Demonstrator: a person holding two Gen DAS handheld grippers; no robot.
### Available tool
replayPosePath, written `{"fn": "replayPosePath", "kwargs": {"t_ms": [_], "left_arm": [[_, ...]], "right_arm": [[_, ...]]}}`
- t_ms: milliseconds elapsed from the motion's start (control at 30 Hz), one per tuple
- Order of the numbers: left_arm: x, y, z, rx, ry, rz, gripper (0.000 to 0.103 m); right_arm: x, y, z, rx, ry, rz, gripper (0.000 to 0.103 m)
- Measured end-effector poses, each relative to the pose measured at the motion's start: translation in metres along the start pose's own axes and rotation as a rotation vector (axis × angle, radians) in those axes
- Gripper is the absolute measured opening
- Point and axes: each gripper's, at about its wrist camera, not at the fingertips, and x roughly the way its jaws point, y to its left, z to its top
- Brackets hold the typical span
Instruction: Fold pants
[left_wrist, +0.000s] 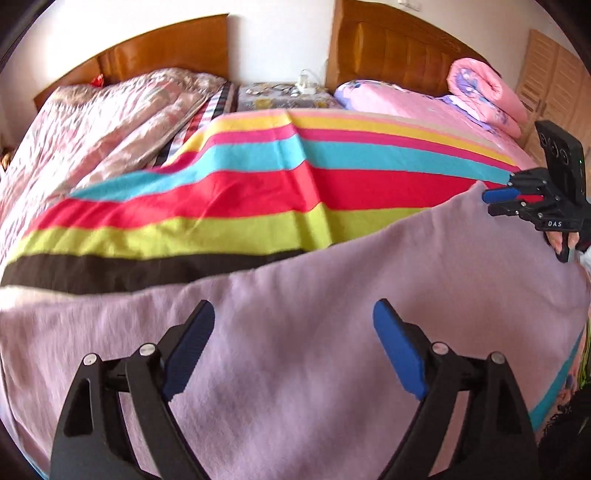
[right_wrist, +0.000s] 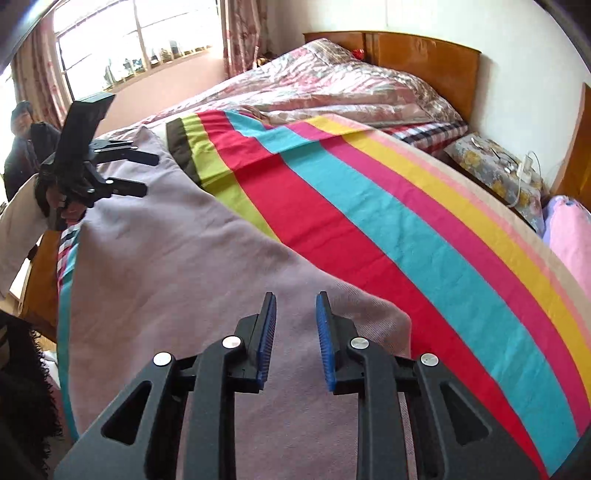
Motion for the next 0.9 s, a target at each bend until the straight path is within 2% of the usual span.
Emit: {"fn": "replayPosePath", "kwargs": {"t_ms": [33,67,100,167,233,267,300,367,400,467,500,567,633,667,733,767,800,833,867,900], "left_arm": [[0.006,0.012,-0.004,-0.047,0.025,0.005,0.087],[0.007,0.021,-0.005,-0.076,0.010,-0.027,0.087],[0.003,0.029,-0.004,-0.108,-0.011,-0.046,0.087],[-0.012,0.038,0.002,-0.158,-0.041,0.041,0.087],[-0.034,0.042,0.004,-0.163,-0.101,0.040,0.088],[-0.038,0.045,0.004,-0.165,-0.115,0.033,0.091],[-0.038,0.048,0.003,-0.165,-0.111,0.048,0.093],[-0.023,0.060,0.000,-0.187,-0.066,0.120,0.095],[-0.017,0.066,-0.001,-0.208,-0.043,0.140,0.095],[-0.021,0.081,-0.010,-0.240,-0.089,0.091,0.095],[-0.031,0.085,-0.013,-0.263,-0.115,0.095,0.095],[-0.062,0.092,-0.025,-0.284,-0.184,0.178,0.096],[-0.097,0.106,-0.043,-0.291,-0.281,0.233,0.102],[-0.110,0.118,-0.054,-0.315,-0.313,0.271,0.102],[-0.119,0.152,-0.076,-0.394,-0.315,0.324,0.102],[-0.118,0.170,-0.082,-0.442,-0.288,0.328,0.102],[-0.111,0.189,-0.089,-0.491,-0.255,0.333,0.102],[-0.102,0.207,-0.096,-0.532,-0.219,0.328,0.101],[-0.095,0.215,-0.102,-0.542,-0.207,0.325,0.101],[-0.094,0.213,-0.104,-0.522,-0.211,0.355,0.101]], "right_arm": [[0.000,-0.008,-0.001,0.051,-0.031,0.025,0.019],[-0.004,-0.013,0.001,0.108,-0.055,0.011,0.020],[-0.008,-0.015,0.003,0.150,-0.063,-0.047,0.022],[-0.022,-0.006,0.008,0.186,-0.113,-0.049,0.023],[-0.032,0.021,0.017,0.161,-0.178,0.023,0.028],[-0.029,0.039,0.023,0.132,-0.177,0.061,0.032],[-0.021,0.058,0.030,0.093,-0.162,0.091,0.036],[0.001,0.091,0.045,0.022,-0.125,0.131,0.055],[0.016,0.102,0.050,0.005,-0.093,0.138,0.056],[0.046,0.112,0.054,0.007,-0.002,0.086,0.056],[0.055,0.113,0.053,0.006,0.014,0.051,0.056],[0.048,0.115,0.052,0.022,-0.010,0.032,0.056],[0.035,0.115,0.048,0.044,-0.039,-0.060,0.056],[0.026,0.116,0.045,0.058,-0.060,-0.064,0.057],[0.016,0.118,0.036,0.093,-0.092,-0.018,0.059],[0.018,0.118,0.031,0.102,-0.075,-0.030,0.069],[0.026,0.117,0.026,0.109,-0.033,-0.066,0.073],[0.036,0.113,0.019,0.123,0.020,-0.101,0.075],[0.033,0.113,0.015,0.110,-0.017,-0.109,0.075],[0.030,0.112,0.014,0.131,0.003,-0.123,0.075]]}}
